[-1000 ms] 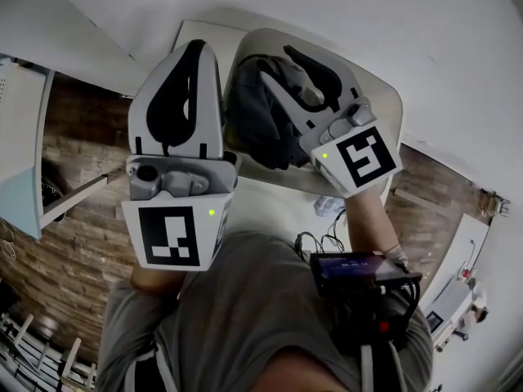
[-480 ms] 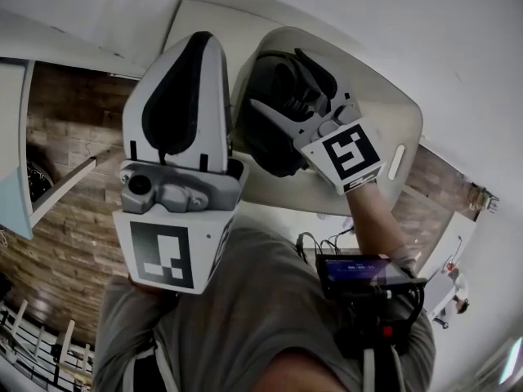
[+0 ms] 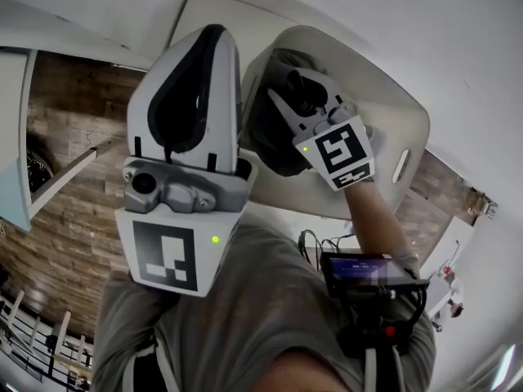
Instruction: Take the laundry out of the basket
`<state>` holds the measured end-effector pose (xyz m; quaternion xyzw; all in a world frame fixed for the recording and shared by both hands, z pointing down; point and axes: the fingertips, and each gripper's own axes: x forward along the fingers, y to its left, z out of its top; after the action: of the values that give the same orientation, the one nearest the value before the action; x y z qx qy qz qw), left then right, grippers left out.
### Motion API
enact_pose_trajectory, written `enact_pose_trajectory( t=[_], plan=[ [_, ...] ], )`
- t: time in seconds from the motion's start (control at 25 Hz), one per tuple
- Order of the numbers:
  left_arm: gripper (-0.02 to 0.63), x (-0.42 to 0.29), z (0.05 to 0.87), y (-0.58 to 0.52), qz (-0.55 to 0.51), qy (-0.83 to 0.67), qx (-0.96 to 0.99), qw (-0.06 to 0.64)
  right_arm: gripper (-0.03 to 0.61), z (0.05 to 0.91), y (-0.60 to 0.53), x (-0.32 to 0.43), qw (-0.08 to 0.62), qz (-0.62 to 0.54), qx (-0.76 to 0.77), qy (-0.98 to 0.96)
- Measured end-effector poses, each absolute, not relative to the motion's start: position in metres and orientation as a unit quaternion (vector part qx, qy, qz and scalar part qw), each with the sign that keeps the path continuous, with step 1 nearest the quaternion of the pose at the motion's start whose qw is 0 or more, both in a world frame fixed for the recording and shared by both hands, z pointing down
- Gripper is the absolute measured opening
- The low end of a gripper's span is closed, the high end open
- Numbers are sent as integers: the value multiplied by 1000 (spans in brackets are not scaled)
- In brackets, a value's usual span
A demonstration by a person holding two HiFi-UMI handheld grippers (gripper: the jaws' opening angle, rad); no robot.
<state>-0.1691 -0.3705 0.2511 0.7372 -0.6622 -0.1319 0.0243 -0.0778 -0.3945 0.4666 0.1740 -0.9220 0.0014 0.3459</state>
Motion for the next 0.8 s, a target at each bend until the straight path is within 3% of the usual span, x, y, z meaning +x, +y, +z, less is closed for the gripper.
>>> enact_pose_trajectory(
  t=[0.2,0.8],
  plan=[
    [8,-167,248,-364,-127,-663,738,20,83,431,-405,-74,303,-4,207,-930],
    [8,-130,203,-306,-122,-654,746,-28,77,287,-386,-20,121,-9,312,-942]
  ],
)
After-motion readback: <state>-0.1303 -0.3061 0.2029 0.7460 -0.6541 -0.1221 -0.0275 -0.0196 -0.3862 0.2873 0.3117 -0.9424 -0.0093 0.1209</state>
